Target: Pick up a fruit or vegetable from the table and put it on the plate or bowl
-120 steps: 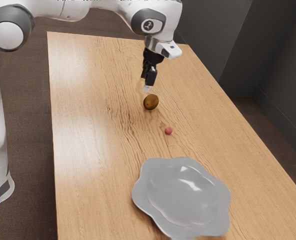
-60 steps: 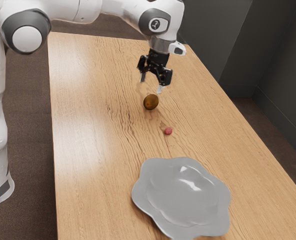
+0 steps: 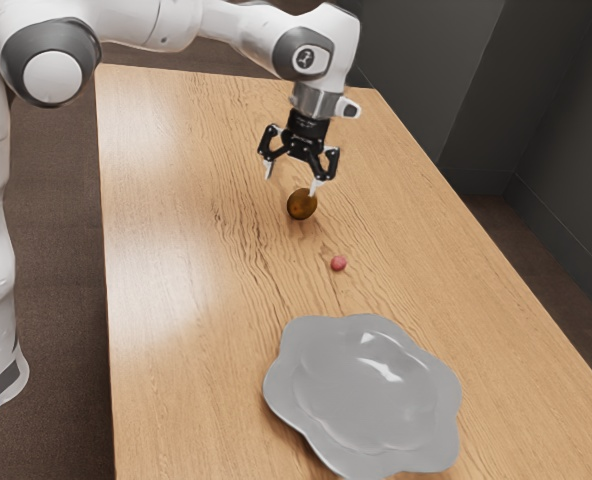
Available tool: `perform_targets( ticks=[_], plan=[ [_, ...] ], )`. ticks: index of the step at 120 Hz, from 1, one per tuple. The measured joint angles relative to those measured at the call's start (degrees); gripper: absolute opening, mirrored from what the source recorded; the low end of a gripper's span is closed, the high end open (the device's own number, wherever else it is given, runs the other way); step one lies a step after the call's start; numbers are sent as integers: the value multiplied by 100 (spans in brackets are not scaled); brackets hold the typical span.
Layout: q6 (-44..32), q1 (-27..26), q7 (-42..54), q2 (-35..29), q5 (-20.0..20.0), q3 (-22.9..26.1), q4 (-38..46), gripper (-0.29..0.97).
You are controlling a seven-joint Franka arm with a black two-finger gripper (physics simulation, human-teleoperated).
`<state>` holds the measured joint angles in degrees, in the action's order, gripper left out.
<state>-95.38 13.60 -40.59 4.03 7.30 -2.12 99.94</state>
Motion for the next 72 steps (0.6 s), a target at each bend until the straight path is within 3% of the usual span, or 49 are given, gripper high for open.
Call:
perform_targets(
  ticks=[26,57,72],
  plan=[
    [-101,211,-360,-17,-121,65,201,68],
    [-298,-194,-279,-168,-276,108,396,68],
    [-336,-137,-198,-162,-296,-13,386,68]
  ],
)
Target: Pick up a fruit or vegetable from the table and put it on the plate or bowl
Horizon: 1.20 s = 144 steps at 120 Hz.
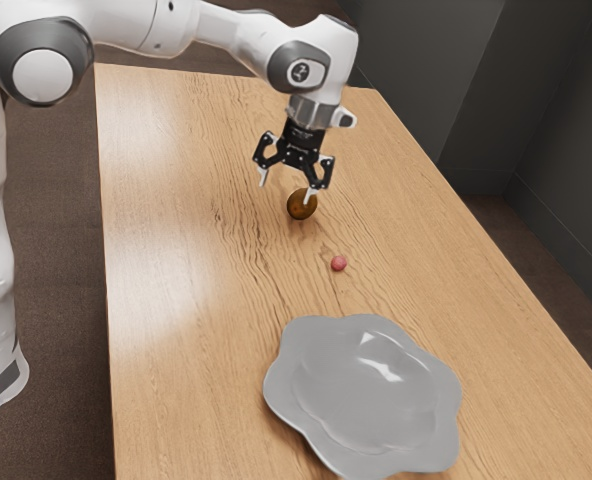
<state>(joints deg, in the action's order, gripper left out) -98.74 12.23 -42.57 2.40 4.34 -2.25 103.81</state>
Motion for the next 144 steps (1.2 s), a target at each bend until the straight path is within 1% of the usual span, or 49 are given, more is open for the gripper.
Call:
perform_targets(
  ticks=[18,27,73,88,114,144],
  plan=[
    [-29,332,148,265,-3,-49,-321,68],
    [-35,413,236,431,-3,-52,-512,68],
    [-51,269,750,728,-3,179,-747,68],
    [-54,278,938,820,-21,189,-863,68],
    [-42,330,1233,1223,-113,168,-1306,68],
    [-21,350,1499,1492,-128,155,-1484,68]
  ],
)
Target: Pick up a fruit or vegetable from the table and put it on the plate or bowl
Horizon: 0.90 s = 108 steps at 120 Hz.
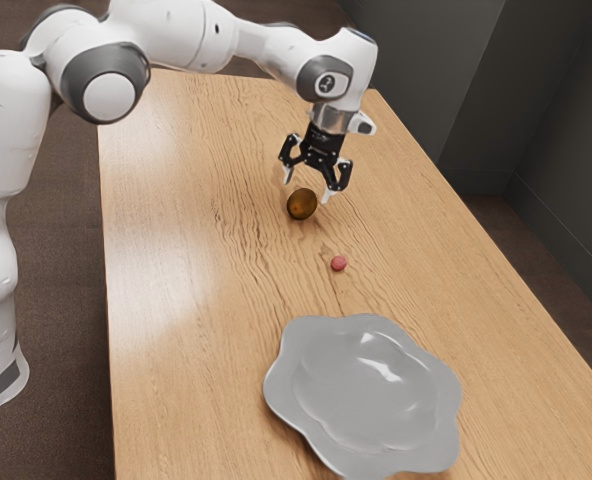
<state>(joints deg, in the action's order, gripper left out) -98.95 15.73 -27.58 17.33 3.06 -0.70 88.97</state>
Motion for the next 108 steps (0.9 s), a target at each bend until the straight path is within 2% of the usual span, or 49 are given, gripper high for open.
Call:
perform_targets(
  ticks=[108],
  plan=[
    [82,193,652,285,158,0,-79,68]
  ],
)
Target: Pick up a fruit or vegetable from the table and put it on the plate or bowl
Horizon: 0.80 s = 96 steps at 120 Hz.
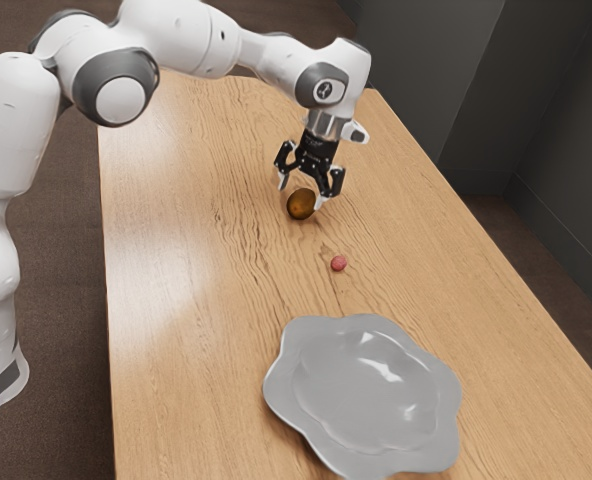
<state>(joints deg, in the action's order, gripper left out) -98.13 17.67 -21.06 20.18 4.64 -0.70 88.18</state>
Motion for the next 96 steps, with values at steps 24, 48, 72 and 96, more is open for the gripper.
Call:
perform_targets(
  ticks=[24,48,72,96],
  plan=[
    [-11,0,66,62,1,0,0,68],
    [-27,-12,111,101,6,8,3,68],
    [-34,-19,132,96,43,17,31,65],
    [-37,-18,146,108,66,18,35,59]
  ],
)
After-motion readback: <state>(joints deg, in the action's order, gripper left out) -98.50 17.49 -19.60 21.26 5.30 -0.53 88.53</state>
